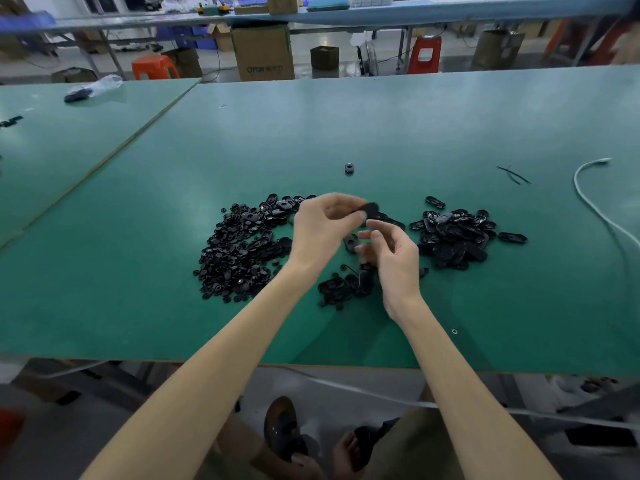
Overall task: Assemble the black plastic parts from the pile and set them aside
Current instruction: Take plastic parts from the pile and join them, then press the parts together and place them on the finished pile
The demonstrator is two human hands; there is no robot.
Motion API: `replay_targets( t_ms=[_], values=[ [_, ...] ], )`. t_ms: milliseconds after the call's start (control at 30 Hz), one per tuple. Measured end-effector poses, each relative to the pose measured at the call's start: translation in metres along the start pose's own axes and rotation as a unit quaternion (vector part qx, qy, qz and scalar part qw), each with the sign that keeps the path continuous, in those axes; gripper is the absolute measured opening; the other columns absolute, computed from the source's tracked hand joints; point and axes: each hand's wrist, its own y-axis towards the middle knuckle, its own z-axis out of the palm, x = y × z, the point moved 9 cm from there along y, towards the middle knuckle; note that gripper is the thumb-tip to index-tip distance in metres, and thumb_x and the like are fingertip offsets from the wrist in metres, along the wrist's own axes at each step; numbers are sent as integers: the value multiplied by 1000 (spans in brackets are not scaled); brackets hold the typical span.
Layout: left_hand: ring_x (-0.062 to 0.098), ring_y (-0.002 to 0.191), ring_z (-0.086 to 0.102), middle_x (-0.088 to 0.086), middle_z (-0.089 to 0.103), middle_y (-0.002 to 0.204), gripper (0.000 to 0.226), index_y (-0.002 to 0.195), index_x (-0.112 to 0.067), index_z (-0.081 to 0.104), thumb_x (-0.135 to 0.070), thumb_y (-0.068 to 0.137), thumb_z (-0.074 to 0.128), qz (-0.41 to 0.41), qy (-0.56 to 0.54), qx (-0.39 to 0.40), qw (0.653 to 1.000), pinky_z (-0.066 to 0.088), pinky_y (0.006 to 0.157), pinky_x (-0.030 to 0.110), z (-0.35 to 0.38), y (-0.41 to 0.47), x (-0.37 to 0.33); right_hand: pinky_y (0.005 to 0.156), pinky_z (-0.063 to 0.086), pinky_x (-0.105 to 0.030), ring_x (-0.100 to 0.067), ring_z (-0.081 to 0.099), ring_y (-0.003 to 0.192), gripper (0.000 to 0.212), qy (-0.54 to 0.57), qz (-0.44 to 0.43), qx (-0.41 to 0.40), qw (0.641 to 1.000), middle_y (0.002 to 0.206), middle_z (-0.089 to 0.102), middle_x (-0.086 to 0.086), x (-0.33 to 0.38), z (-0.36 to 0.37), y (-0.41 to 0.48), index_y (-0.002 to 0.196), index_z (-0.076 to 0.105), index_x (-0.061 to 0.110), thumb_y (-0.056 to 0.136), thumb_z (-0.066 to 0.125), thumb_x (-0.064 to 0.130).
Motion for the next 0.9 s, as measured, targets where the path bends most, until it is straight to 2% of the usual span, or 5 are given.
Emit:
replay_targets(
  t_ms=[133, 300, 467, 767, 900],
  values=[
    [10, 80, 76, -2, 80, 86, 15, 98, -16, 81, -9, 84, 82, 12, 24, 65, 998, 62, 83, 29, 54, 10, -25, 60, 47, -27, -11, 57, 61, 10, -46, 11, 21, 999, 70, 68, 4, -3, 3, 1, 98, 67, 5, 102, 58, 3],
    [18, 104, 72, 0, 71, 124, 42, 130, -20, 69, -19, 90, 80, 17, 85, 82, 993, 55, 100, 39, 88, 16, -35, 67, 52, -25, -13, 66, 80, 10, -15, 19, 20, 1000, 89, 74, -2, -1, 0, -1, 103, 69, 7, 99, 60, 4],
    [8, 87, 67, -3, 72, 113, 27, 118, -17, 73, -3, 98, 61, 48, 178, 9, 983, 53, 83, 19, 35, 15, -25, 59, 50, -25, -11, 63, 63, 14, -18, 5, 17, 1000, 74, 72, 4, -1, 1, 0, 103, 69, 7, 102, 58, -1],
    [23, 106, 63, 4, 68, 110, 26, 113, -17, 74, -23, 88, 82, -34, 515, 74, 853, 54, 90, 41, -79, 4, 30, 60, 54, -23, -11, 69, 69, 18, -53, 0, 28, 998, 81, 76, 7, -2, 4, 0, 106, 69, 14, 103, 58, 1],
    [25, 99, 64, 2, 68, 100, 13, 105, -16, 75, -24, 95, 74, 3, 520, 47, 853, 53, 88, 40, -80, -5, 36, 59, 53, -22, -10, 69, 67, 19, -54, 1, 28, 998, 80, 76, 7, -1, 4, -1, 105, 70, 13, 102, 57, -1]
  ],
)
